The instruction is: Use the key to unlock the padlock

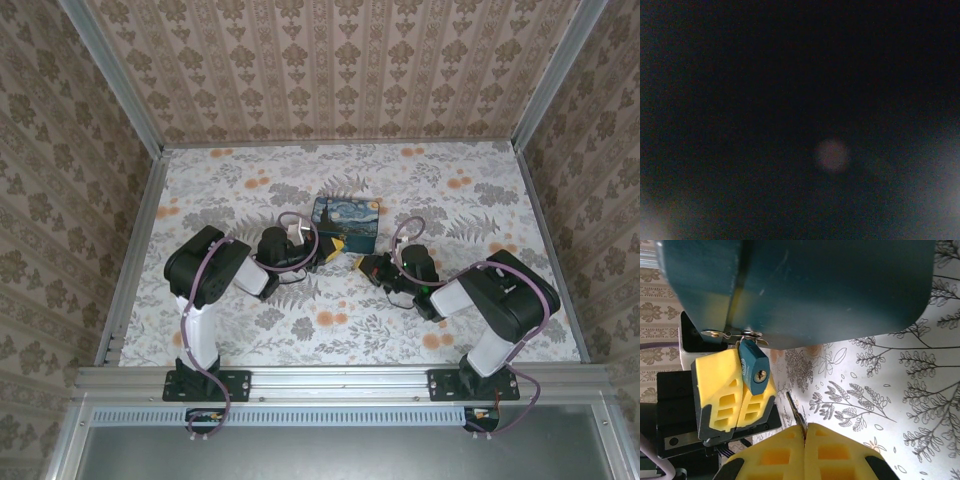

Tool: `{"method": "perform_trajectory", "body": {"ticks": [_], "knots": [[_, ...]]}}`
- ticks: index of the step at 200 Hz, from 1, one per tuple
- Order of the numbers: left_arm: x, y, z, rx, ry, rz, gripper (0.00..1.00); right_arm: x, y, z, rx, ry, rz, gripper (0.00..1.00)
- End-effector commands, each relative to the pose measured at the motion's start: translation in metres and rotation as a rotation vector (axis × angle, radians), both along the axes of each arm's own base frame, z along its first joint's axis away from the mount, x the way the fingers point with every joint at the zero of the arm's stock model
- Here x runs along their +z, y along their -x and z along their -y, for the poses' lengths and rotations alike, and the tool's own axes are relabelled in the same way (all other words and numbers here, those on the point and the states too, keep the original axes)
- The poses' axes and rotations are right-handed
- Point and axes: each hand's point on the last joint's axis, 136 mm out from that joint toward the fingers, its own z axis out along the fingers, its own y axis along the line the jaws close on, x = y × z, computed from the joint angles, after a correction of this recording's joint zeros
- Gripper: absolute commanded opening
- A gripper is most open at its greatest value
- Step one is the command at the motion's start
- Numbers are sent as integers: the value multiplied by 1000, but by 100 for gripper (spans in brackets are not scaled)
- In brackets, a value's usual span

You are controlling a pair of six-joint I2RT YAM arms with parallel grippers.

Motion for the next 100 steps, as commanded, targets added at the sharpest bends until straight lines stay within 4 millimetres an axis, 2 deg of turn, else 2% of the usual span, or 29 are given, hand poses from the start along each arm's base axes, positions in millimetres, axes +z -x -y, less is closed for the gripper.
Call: {"method": "perform_trajectory", "body": {"ticks": [1,100], "knots": [[2,4,0,-27,7,42,0,14,-8,-3,7,-4,44,0],[2,7,1,-32,5,42,0,18,-17,-6,5,-5,52,0]]}}
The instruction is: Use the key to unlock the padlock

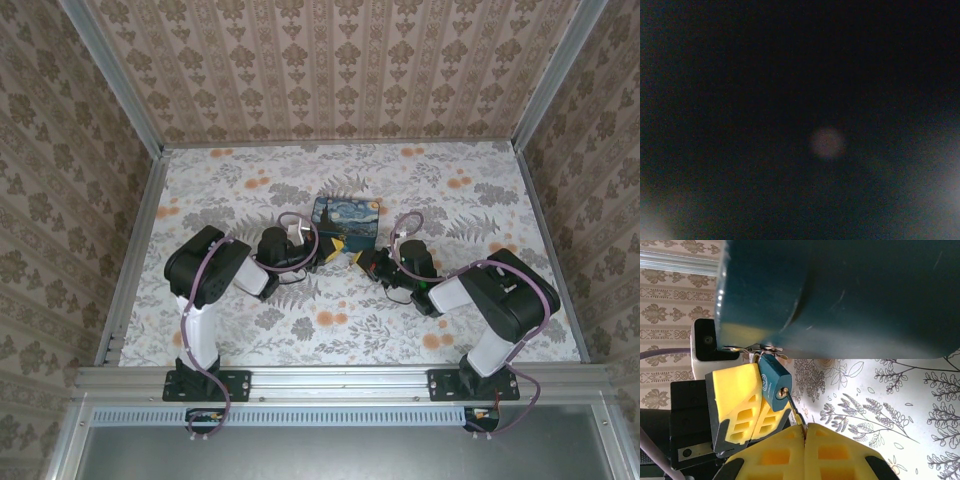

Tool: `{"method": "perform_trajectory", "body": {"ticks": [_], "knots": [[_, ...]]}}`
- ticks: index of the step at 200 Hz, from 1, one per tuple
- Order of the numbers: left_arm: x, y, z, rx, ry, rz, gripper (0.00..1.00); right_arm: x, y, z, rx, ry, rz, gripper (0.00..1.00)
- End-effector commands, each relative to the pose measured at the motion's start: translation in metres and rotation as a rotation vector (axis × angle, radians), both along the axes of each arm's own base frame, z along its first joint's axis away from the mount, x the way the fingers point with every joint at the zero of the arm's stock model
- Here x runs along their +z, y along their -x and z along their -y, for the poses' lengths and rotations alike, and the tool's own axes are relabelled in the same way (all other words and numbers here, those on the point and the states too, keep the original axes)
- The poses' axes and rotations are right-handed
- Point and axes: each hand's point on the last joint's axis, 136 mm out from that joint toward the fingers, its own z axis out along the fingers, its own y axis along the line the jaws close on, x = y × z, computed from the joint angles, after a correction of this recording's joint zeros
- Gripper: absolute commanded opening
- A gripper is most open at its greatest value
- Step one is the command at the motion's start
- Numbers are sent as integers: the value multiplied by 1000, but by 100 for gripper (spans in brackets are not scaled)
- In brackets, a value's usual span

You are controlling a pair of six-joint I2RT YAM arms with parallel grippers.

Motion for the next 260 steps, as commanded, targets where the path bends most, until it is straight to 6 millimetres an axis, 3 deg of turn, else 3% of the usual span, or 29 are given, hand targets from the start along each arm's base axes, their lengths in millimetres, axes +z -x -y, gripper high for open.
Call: {"method": "perform_trajectory", "body": {"ticks": [1,121,215,260], "knots": [[3,6,2,-32,7,42,0,11,-8,-2,3,-5,34,0],[-1,9,3,-31,-2,42,0,15,-11,-1,-2,-14,39,0],[8,16,24,-27,30,2,0,20,-18,-7,-15,-88,39,0],[14,18,29,-38,45,4,0,26,-26,1,-30,-114,50,0]]}}
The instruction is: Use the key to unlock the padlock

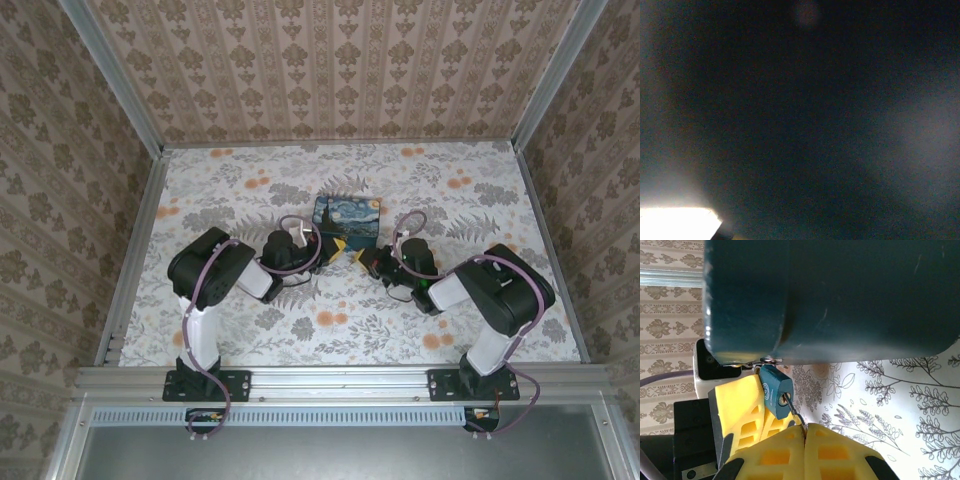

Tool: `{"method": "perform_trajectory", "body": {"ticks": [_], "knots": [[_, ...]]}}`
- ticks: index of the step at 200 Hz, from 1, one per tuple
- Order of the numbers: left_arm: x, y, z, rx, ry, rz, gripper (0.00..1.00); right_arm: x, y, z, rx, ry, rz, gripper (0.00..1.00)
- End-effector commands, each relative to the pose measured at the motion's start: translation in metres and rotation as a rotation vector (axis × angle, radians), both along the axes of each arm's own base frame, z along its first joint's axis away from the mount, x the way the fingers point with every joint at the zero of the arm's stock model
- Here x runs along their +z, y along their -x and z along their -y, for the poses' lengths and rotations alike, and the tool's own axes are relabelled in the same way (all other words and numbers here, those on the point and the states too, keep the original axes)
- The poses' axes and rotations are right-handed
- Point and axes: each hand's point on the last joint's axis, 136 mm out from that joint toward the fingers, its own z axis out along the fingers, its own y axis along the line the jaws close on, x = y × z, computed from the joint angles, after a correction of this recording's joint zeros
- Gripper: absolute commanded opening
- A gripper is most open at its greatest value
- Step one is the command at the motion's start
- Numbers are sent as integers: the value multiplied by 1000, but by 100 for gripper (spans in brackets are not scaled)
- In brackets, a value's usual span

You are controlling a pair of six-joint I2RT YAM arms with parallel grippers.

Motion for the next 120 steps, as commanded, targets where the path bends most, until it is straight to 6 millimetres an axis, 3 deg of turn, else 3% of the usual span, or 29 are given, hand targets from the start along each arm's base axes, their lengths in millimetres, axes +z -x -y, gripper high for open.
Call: {"method": "perform_trajectory", "body": {"ticks": [1,39,120], "knots": [[18,21,22,-120,58,24,0,29,-17,-3,1,-67,86,0],[17,23,22,-125,55,21,0,27,-23,5,13,-59,85,0],[15,22,22,-111,54,14,0,33,-22,-3,39,-156,72,0]]}}
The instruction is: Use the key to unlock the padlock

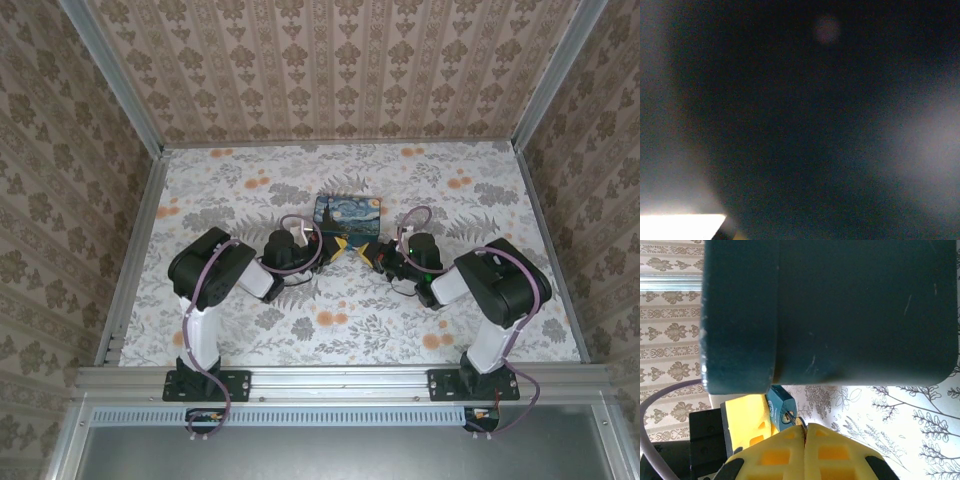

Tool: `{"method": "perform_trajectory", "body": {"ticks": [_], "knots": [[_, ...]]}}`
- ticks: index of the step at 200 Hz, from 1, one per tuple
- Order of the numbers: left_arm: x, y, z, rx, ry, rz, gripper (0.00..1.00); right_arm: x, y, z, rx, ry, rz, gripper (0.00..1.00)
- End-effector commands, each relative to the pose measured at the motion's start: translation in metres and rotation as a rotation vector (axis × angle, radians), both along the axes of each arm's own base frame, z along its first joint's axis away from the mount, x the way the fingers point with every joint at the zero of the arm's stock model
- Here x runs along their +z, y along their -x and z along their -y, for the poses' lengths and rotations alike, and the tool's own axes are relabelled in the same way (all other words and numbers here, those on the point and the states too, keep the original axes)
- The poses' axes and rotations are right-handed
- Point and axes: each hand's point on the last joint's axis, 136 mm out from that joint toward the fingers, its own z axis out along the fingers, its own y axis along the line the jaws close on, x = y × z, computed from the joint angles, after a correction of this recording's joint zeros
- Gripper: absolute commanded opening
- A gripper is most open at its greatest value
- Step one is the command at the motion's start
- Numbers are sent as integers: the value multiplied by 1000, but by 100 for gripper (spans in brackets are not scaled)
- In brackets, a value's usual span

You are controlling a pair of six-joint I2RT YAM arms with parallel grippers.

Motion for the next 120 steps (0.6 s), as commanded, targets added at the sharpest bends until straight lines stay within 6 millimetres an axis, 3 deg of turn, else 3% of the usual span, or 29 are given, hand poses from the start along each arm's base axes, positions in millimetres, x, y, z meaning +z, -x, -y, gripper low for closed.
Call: {"method": "perform_trajectory", "body": {"ticks": [1,120], "knots": [[13,23,19,-117,46,21,0,30,-11,-11,20,-90,84,0],[23,25,28,-108,72,10,0,32,-22,-12,-36,-182,43,0]]}}
